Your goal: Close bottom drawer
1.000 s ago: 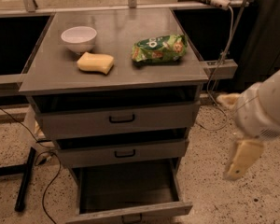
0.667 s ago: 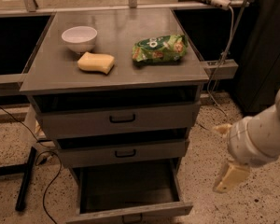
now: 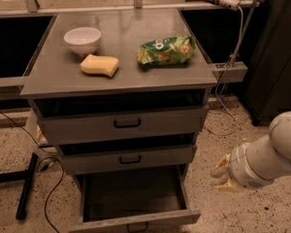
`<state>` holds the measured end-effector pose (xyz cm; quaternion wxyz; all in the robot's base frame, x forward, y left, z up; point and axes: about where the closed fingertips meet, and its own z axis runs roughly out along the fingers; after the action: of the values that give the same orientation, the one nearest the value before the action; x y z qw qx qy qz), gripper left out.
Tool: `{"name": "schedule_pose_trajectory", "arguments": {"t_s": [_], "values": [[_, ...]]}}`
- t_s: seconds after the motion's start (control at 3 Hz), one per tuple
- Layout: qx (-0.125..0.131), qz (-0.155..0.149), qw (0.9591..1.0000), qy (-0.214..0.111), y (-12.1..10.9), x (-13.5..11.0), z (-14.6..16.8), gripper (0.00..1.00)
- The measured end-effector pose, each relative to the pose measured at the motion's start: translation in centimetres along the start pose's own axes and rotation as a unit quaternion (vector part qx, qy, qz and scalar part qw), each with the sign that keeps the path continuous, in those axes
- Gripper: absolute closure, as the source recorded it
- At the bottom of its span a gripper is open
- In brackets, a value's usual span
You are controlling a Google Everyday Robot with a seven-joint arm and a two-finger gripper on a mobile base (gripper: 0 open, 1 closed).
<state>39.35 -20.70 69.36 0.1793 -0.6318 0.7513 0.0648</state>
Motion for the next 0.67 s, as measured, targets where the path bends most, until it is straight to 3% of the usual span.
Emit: {"name": "schedule_pose_trajectory", "arguments": {"t_s": [0.33, 0.67], "values": [[0.000, 0.000, 1.0000, 0.000, 0.0, 0.0, 0.0, 0.88], [-0.012, 0.008, 0.9998, -0.012, 0.5, 0.2, 2.2, 1.00]]}}
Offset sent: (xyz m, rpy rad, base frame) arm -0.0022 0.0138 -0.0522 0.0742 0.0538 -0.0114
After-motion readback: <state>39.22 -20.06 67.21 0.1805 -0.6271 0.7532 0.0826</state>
